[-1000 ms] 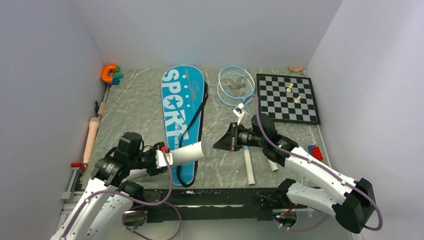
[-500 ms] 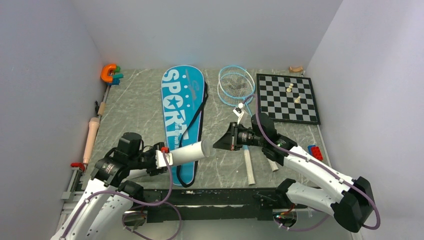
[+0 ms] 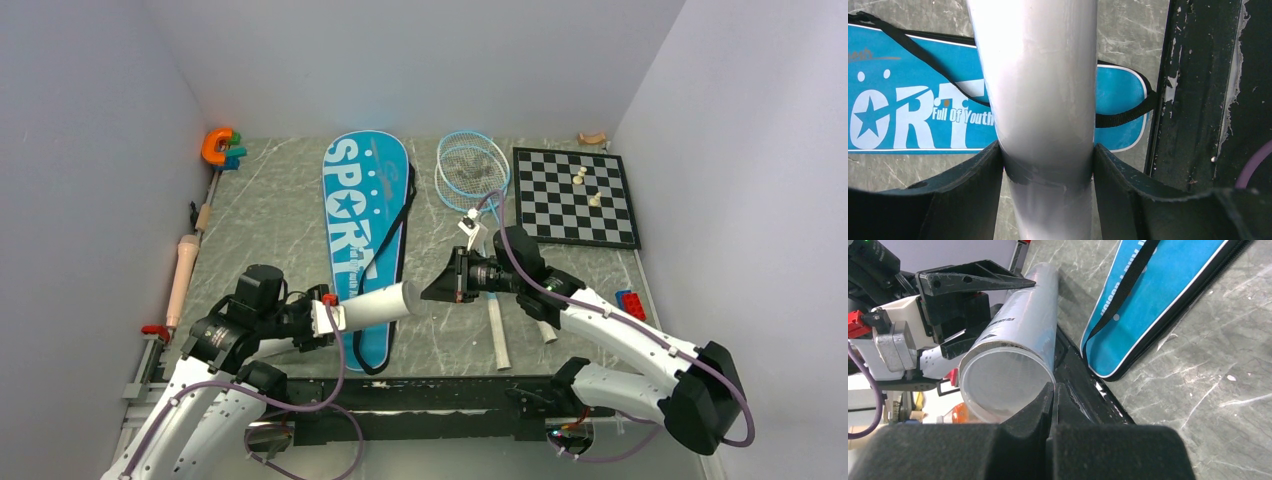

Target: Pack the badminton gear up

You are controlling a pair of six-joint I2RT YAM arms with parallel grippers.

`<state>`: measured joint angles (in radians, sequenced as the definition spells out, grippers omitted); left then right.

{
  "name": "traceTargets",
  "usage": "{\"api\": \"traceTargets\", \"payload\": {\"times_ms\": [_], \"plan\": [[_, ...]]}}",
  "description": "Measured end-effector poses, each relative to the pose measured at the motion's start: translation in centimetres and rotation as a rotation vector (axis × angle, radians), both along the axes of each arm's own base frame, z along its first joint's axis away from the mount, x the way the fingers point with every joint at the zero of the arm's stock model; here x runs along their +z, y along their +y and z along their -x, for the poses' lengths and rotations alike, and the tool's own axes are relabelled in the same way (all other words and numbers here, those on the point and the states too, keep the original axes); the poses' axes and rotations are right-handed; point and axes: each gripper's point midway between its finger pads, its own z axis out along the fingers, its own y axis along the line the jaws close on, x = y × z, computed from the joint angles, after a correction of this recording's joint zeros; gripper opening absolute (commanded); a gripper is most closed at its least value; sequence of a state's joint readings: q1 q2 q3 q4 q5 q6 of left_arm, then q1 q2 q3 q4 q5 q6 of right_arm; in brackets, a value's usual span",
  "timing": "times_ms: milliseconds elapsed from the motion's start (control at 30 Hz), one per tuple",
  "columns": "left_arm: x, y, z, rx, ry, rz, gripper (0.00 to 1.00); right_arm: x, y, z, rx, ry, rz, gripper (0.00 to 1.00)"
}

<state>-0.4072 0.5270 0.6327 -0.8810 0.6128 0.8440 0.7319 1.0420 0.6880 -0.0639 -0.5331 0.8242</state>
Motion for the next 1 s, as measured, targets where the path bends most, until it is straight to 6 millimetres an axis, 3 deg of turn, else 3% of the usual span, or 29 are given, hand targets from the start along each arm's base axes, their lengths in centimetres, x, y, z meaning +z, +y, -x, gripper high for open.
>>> {"api": "traceTargets", "payload": {"times_ms": [833, 1000], "plan": [[0.0, 0.0, 0.0, 0.002, 0.0, 0.0, 0.36, 0.5, 0.9, 0.0, -0.018, -0.032, 0.022, 0.0], [0.0, 0.2, -0.1, 0.008, -0.002, -0.007, 0.36, 0.4, 1.1, 0.0, -0.037, -0.051, 0.048, 0.12]]}}
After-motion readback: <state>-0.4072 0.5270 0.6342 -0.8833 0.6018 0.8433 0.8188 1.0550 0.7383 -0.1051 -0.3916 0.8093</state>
